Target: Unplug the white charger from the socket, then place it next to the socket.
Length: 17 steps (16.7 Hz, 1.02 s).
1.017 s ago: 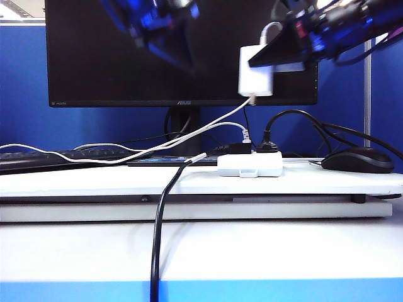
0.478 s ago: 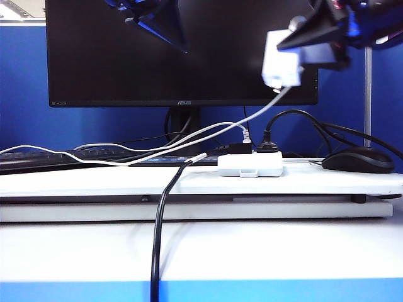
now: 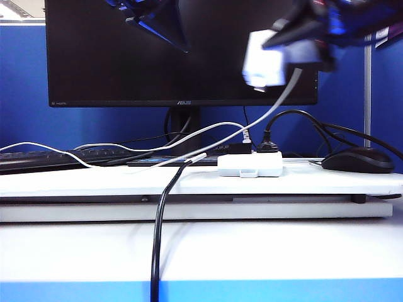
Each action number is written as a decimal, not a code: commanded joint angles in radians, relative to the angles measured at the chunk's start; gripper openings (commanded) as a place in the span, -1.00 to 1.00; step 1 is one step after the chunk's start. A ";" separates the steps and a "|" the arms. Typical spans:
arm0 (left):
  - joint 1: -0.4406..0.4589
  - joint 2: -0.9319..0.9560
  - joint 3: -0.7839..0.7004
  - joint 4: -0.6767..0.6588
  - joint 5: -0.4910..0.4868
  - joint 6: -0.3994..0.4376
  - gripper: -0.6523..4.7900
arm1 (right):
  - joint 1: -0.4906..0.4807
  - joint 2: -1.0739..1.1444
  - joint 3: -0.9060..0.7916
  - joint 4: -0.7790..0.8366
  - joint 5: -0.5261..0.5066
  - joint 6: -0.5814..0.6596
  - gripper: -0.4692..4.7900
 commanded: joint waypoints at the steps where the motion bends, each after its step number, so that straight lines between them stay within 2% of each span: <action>1: 0.000 -0.012 0.005 0.014 -0.029 -0.006 -0.78 | 0.074 0.015 0.005 0.168 0.034 0.111 -0.82; 4: 0.001 -0.037 0.009 0.010 -0.101 -0.006 -0.78 | 0.159 0.058 0.006 0.314 0.063 0.233 -0.82; 8: 0.001 -0.055 0.010 0.012 -0.116 -0.006 -0.78 | 0.195 0.121 0.005 0.322 0.086 0.314 -0.82; 10: 0.001 -0.055 0.010 0.000 -0.116 -0.006 -0.78 | 0.178 0.127 0.005 0.303 0.083 0.352 -0.82; 12: 0.001 -0.055 0.010 -0.011 -0.116 -0.006 -0.78 | 0.140 0.126 0.005 0.299 -0.008 0.354 -0.79; 13: 0.001 -0.055 0.010 -0.018 -0.116 -0.006 -0.78 | 0.108 0.126 0.005 0.295 -0.042 0.393 -0.75; 16: 0.001 -0.055 0.010 -0.018 -0.116 -0.006 -0.78 | 0.044 0.126 0.005 0.239 -0.044 0.445 -0.76; 17: 0.001 -0.055 0.010 -0.018 -0.116 -0.006 -0.78 | 0.015 0.126 0.005 0.210 -0.064 0.496 -0.83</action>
